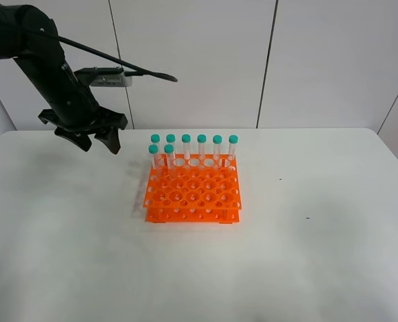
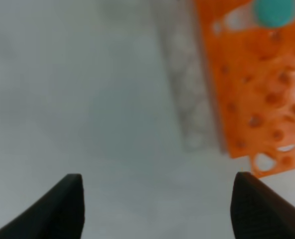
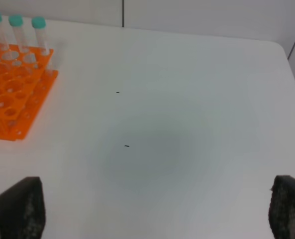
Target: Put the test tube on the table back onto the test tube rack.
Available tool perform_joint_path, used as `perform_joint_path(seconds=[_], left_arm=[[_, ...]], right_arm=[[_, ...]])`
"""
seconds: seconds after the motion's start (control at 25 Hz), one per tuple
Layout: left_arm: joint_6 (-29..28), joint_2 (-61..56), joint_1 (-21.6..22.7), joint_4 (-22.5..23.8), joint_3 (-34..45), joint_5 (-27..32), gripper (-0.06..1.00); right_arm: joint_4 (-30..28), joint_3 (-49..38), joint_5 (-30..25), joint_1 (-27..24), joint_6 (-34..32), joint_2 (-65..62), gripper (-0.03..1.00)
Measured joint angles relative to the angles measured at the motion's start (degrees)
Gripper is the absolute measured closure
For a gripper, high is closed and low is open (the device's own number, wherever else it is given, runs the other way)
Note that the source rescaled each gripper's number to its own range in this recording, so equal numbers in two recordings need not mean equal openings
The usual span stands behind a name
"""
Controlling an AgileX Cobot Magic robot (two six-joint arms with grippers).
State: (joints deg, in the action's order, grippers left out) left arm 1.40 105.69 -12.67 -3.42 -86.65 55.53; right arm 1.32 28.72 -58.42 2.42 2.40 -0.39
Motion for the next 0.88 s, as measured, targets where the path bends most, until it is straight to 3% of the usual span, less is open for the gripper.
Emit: perform_joint_path(seconds=[0.44,0.56,0.88], left_arm=[[2.04,0.54,11.29,-0.12,-0.33,8.76,-0.05],[2.08,0.54,11.95,0.24,-0.33,11.88,-0.05],[2.08,-1.43,11.95,0.93,2.01,11.88,-0.04]], right_arm=[[0.04,0.0,0.0,0.0,0.0,0.0,-0.03],[0.04,0.0,0.0,0.0,0.0,0.0,-0.03],[0.04,0.0,0.0,0.0,0.0,0.0,-0.03]])
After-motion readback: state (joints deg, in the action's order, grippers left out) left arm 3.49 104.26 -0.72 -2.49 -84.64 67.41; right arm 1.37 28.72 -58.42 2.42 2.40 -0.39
